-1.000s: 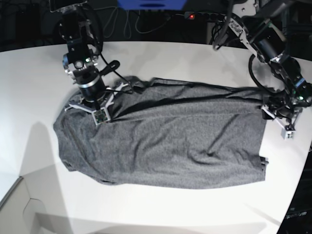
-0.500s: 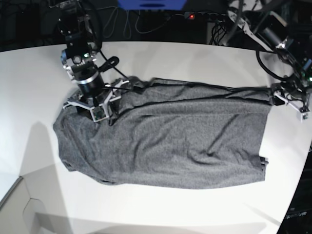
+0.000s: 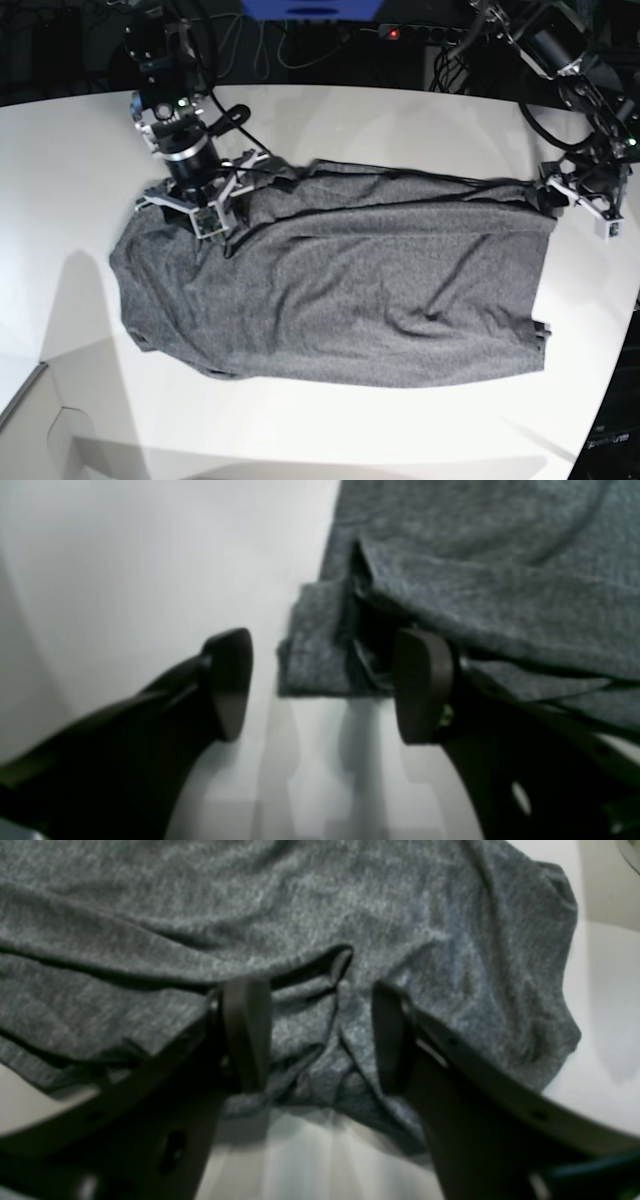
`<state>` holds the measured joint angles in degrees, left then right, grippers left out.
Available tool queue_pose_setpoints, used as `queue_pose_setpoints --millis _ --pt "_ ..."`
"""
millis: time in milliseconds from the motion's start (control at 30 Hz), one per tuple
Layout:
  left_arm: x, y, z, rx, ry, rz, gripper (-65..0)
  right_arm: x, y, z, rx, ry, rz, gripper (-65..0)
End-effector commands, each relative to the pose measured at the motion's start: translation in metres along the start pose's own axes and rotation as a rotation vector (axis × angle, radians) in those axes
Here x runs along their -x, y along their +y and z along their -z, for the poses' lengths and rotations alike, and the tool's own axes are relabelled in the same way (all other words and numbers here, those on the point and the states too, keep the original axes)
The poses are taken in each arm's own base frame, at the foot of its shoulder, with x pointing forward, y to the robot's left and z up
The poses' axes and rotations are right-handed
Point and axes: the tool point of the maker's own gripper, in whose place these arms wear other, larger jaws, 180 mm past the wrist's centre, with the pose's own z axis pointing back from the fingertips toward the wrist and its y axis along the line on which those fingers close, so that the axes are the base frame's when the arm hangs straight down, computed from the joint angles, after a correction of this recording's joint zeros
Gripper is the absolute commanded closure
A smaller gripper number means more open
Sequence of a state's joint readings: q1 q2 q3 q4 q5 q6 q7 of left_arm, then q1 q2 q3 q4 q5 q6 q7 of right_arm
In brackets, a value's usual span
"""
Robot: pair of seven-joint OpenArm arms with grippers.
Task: Layout the t-shirt on the table in an organized manner, then fold the t-shirt properly
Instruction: 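Regrasp the shirt edge with both grippers and pull it taut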
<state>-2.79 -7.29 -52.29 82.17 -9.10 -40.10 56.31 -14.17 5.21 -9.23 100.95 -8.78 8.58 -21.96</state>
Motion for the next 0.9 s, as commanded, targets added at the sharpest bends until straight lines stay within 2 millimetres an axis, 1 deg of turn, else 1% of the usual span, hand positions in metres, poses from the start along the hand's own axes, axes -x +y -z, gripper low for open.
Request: queue_pose_setpoints --millis 0,67,167,267,400,500,600,700,767,800,867 --pt "-0.019 0.004 -0.004 -0.009 -0.056 0.007 -42.4 -0.014 -0.004 -0.001 0.013 -0.047 0.001 -32.7" --pt "-0.026 0.001 -0.003 -0.003 -0.07 0.007 -42.4 -0.012 -0.003 -0.002 0.011 -0.043 0.001 -32.7" --pt "-0.029 -0.01 0.002 0.02 -0.064 0.037 -42.4 -0.005 0.001 -0.005 0.005 -0.029 0.005 -32.8" --pt "-0.031 -0.021 0.006 0.044 -0.06 0.067 -42.4 -0.002 0.001 -0.006 0.003 -0.021 0.006 -33.0" --pt "-0.021 -0.029 0.016 0.076 -0.023 0.058 -42.4 0.007 0.005 -0.01 -0.004 -0.001 0.01 -33.2" --pt "-0.005 -0.029 0.024 0.096 0.018 0.028 -42.4 0.013 0.008 -0.015 -0.009 0.013 0.013 -37.3" --pt "0.004 -0.031 0.03 0.113 0.043 0.008 -42.1 0.017 0.012 -0.023 -0.016 0.02 0.017 -43.8" --pt "0.012 -0.033 0.034 0.125 0.063 -0.009 -42.0 0.016 0.025 -0.024 -0.045 0.019 0.018 -45.5" --pt "0.015 -0.036 0.036 0.132 0.072 -0.015 -41.6 0.018 0.026 -0.023 -0.048 0.025 0.02 -45.5" --pt "0.016 -0.036 0.036 0.134 0.074 -0.015 -39.7 0.018 0.026 -0.023 -0.048 0.028 0.021 -45.5" --pt "0.017 -0.036 0.036 0.135 0.075 -0.017 -30.7 0.018 0.032 -0.022 -0.052 0.03 0.042 -45.5"
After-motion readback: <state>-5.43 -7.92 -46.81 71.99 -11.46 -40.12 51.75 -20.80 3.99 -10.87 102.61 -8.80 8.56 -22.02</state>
